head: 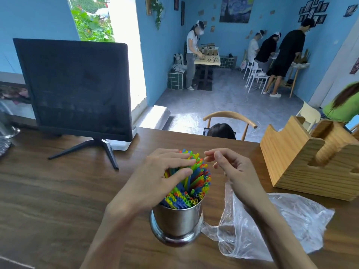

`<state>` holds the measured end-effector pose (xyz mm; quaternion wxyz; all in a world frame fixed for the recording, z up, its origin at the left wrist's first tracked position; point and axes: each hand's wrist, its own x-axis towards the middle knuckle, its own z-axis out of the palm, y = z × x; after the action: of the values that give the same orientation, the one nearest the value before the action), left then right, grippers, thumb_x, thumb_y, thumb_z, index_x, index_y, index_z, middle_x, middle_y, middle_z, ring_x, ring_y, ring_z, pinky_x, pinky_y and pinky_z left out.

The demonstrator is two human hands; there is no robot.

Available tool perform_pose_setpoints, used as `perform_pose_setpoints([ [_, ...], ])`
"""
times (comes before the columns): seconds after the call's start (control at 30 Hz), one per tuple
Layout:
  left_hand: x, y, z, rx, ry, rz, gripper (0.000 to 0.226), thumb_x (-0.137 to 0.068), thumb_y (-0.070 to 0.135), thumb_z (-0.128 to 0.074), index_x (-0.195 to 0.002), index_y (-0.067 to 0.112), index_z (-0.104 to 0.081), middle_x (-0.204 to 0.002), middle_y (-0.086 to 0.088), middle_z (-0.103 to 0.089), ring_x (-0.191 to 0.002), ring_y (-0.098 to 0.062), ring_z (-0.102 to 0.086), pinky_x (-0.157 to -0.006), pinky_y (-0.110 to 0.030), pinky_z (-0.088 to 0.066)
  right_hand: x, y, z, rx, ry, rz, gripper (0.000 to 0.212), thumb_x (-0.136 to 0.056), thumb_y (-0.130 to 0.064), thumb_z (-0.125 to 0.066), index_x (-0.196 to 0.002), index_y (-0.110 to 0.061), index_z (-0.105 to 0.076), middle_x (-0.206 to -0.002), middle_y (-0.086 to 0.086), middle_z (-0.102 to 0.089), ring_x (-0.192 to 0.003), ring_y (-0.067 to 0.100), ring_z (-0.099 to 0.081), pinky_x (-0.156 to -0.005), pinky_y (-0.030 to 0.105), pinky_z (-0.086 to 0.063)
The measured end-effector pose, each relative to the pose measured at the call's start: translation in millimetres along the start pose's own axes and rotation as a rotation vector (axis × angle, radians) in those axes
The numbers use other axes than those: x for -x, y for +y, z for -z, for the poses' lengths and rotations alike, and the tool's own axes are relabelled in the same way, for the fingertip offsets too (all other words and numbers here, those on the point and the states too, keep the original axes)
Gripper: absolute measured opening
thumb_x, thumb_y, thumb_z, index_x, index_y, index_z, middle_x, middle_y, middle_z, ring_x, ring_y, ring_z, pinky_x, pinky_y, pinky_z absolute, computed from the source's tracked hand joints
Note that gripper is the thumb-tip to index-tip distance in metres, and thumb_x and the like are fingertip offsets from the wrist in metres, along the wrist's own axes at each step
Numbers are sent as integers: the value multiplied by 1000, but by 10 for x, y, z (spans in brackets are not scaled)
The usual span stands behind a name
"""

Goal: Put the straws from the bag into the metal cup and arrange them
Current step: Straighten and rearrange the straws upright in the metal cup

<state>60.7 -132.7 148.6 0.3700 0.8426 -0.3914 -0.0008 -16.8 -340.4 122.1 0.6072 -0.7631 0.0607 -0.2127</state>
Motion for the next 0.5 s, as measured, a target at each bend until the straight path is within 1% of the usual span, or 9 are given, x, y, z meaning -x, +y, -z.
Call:
perform_pose_setpoints([
  [0.1,45,-15,-13,52,-20,2,36,-93,52,-51,-125,47,-67,-134,30,-60,-136,12,-39,-118,-29,-35,17,51,0,25,-46,-31,18,-101,-24,-60,-100,-27,-77,-94,-6,-77,-85,3,-67,-72,15,-49],
  [0.17,58,-23,-32,71,0,5,35,-98,45,-54,-131,48,-63,-135,28,-60,-136,12,-41,-116,-33,-39,22,55,4,39,-58,-37,14,-98,-24,-64,-100,-28,-77,-93,-5,-77,-80,3,-67,-66,16,-49],
  [0.23,68,-32,-51,101,23,10,41,-100,39,-57,-139,50,-54,-131,29,-63,-132,9,-47,-111,-35,-44,13,42,11,31,-74,-46,11,-96,-23,-68,-99,-24,-78,-89,-4,-77,-72,1,-65,-62,20,-50],
  [0.3,66,-33,-65,111,25,13,43,-101,38,-56,-142,52,-50,-127,30,-64,-128,8,-51,-108,-35,-47,-14,40,18,38,-79,-63,11,-93,-23,-71,-101,-21,-78,-86,-5,-77,-65,0,-63,-61,21,-51],
  [0.37,62,-43,-77,101,38,12,40,-102,37,-55,-139,51,-53,-127,28,-65,-125,8,-53,-105,-33,-49,-48,37,14,39,-71,-75,14,-92,-26,-72,-103,-20,-77,-84,-6,-76,-61,0,-62,-61,22,-52],
  [0.5,51,-49,-84,106,49,25,35,-102,35,-55,-134,50,-59,-123,28,-67,-118,9,-58,-99,-28,-52,-108,6,-15,69,-115,-87,21,-85,-37,-74,-98,-20,-78,-82,-3,-77,-65,1,-65,-64,24,-54],
])
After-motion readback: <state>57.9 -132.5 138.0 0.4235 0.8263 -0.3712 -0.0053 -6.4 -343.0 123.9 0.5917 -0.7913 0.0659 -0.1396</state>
